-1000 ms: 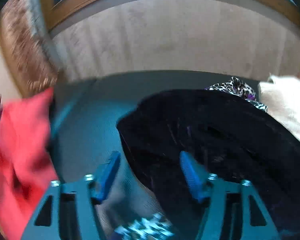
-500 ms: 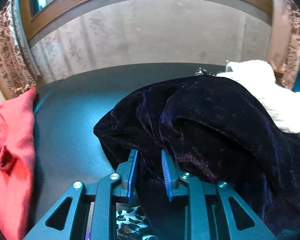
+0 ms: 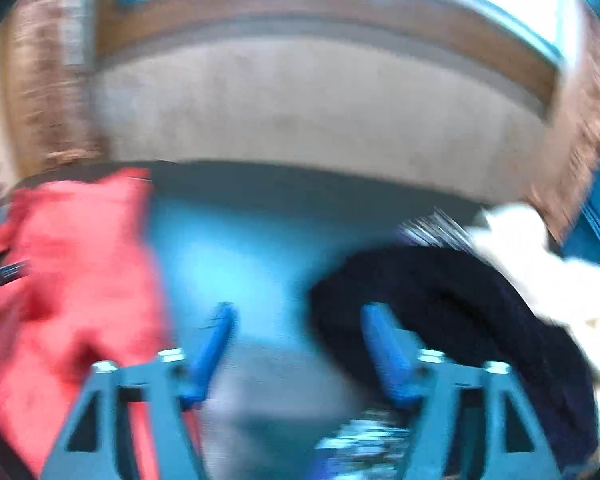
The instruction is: Fold clothes
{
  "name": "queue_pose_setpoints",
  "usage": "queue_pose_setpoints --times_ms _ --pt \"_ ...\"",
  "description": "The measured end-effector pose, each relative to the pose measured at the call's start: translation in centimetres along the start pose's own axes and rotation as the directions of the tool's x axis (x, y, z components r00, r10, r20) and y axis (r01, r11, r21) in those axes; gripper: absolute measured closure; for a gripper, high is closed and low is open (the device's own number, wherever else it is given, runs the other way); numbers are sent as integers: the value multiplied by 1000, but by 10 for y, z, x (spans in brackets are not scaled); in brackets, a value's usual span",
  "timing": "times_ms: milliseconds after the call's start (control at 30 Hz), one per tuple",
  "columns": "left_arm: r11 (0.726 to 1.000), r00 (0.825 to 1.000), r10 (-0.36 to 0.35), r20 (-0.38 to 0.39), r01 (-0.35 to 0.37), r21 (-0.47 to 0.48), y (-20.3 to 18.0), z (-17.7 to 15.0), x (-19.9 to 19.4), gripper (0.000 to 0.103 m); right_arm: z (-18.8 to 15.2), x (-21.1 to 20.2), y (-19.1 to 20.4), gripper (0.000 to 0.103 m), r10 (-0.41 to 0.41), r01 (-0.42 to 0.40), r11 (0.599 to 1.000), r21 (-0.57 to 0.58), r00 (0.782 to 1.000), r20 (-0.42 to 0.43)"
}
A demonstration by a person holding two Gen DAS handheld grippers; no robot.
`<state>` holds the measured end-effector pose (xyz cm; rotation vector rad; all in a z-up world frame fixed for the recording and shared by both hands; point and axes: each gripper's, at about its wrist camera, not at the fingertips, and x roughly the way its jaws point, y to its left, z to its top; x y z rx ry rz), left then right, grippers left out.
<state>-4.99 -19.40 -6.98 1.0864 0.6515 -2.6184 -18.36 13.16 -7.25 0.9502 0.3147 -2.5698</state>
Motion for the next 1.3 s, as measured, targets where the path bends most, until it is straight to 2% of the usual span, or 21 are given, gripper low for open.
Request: queue_pose_setpoints --times_ms 67,167,267,300,367,400,433,467,500,567,633,700,733,800,867,933,1033,1100,1167,1200,1300 --pt "999 999 37 0 -37 -27 19 -4 -7 69 2 -27 33 14 98 -94 992 -84 994 49" --pt "999 998 49 32 -50 13 29 -16 -5 69 9 -26 104 3 242 -230 959 -167 969 57" --pt "996 996 56 68 -60 59 37 -29 -3 66 -4 -12 163 2 281 -267 932 -244 960 21" --pt "995 995 65 75 -70 77 36 -27 -2 66 -7 0 180 3 270 -260 928 -266 963 2" --pt "991 993 77 87 -86 98 35 -29 -5 65 -18 22 204 19 240 -243 920 -309 970 -50" --pt "991 992 82 92 -91 102 35 -31 -7 65 -21 33 212 49 230 -249 913 -323 969 -95" --pt "990 992 85 95 -95 104 35 -32 -9 65 -19 41 212 64 219 -246 911 -331 969 -116" --pt "989 991 89 97 -99 106 35 -33 -10 65 -16 47 212 65 209 -243 909 -338 969 -135" --pt "989 991 92 100 -103 107 34 -33 -11 65 -6 49 196 73 159 -189 924 -333 980 -115" --pt "988 990 99 105 -110 110 33 -34 -13 65 17 53 163 77 54 -74 945 -318 996 -72" --pt "987 988 106 109 -118 114 33 -34 -15 65 39 56 130 74 -53 42 954 -298 998 -30" --pt "985 987 112 114 -126 117 32 -35 -17 65 55 60 59 68 -164 158 982 -107 985 -46" --pt "985 986 116 117 -129 118 31 -36 -18 65 63 62 24 62 -217 217 976 -9 974 -63" --pt "983 985 122 122 -137 121 31 -36 -21 65 61 44 -35 51 -235 241 947 212 970 -56" --pt "982 984 129 126 -145 124 30 -37 -23 65 51 22 -60 40 -244 235 924 302 970 -8" --pt "981 983 129 127 -145 127 32 -36 -21 65 44 9 -55 30 -197 175 939 294 980 44" --pt "981 984 128 127 -144 131 35 -33 -19 65 38 4 -11 26 -25 8 983 186 996 91" --pt "981 984 127 127 -144 133 38 -31 -17 64 40 10 34 17 114 -121 989 82 990 88" --pt "980 984 126 127 -143 136 40 -29 -15 64 45 22 87 10 237 -235 971 -36 970 56" --pt "980 984 126 127 -143 137 41 -28 -14 64 45 28 105 9 259 -255 964 -77 965 45" --pt "980 984 124 127 -142 141 45 -25 -12 64 47 60 160 7 223 -219 948 -231 975 -8"
